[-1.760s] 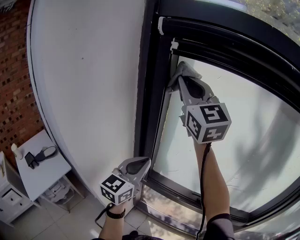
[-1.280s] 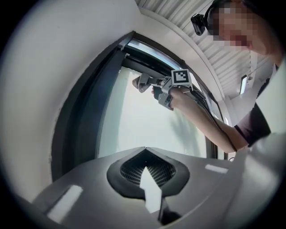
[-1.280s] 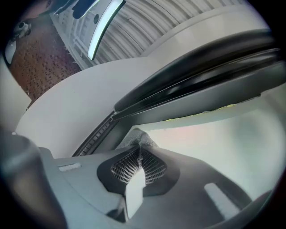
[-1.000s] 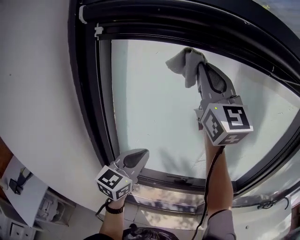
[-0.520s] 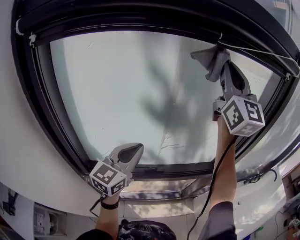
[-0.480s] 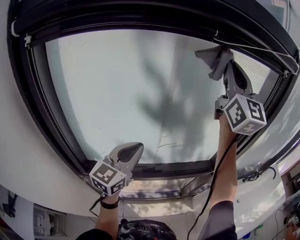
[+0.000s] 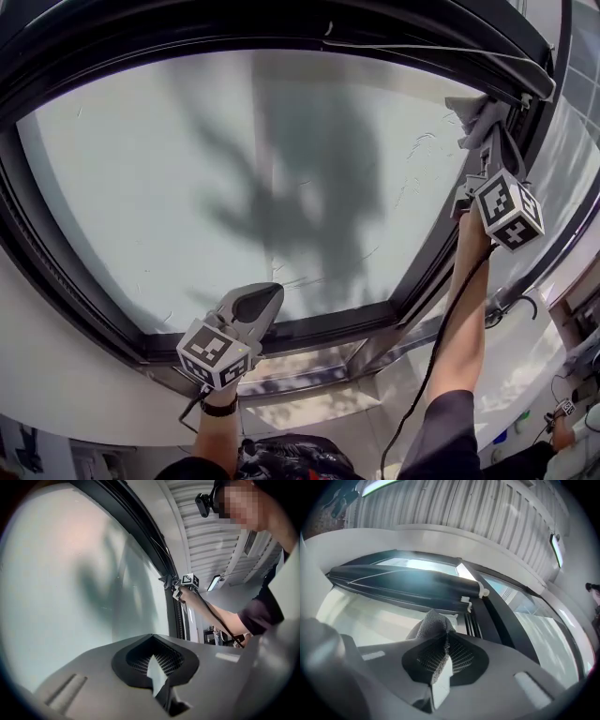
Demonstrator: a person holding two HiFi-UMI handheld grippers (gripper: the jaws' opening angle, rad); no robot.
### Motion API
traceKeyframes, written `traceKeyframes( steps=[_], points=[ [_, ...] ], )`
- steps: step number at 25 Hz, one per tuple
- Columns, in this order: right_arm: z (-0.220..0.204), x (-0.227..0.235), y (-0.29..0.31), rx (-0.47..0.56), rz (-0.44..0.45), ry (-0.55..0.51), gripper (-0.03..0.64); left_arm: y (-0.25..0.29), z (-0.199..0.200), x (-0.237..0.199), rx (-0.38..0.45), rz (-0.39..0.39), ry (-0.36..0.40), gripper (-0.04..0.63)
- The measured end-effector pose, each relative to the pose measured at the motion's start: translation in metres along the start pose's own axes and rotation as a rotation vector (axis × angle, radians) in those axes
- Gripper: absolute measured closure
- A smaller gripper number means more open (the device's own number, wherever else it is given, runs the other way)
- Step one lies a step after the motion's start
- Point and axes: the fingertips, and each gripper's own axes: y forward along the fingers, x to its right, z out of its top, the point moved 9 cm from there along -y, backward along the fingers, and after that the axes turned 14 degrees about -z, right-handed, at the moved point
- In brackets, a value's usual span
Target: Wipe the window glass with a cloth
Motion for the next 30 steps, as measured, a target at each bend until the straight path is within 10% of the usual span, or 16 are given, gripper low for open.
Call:
traceKeyframes(
  steps=[5, 10, 16, 30],
  points=[
    [-0.003, -0.021, -0.011, 0.017, 0.063, 0.039, 0.601, -0.006, -0.004, -0.002, -0.010, 0.018, -0.002, 0.595],
    [-0.001, -0.115, -0.041, 0.049, 0.312, 0.082, 0.601, -0.036, -0.004, -0.006, -0.011, 0.081, -0.005, 0.595],
    [0.000, -0.274, -0.092, 0.030, 0.701, 0.216, 0.600, -0.113, 0.002, -0.010, -0.016, 0.268, 0.003, 0.595],
    [0.019, -0.553, -0.237, -0.025, 1.206, 0.340, 0.600, -0.301, 0.017, 0.029, 0.002, 0.685, 0.065, 0.595]
  ],
)
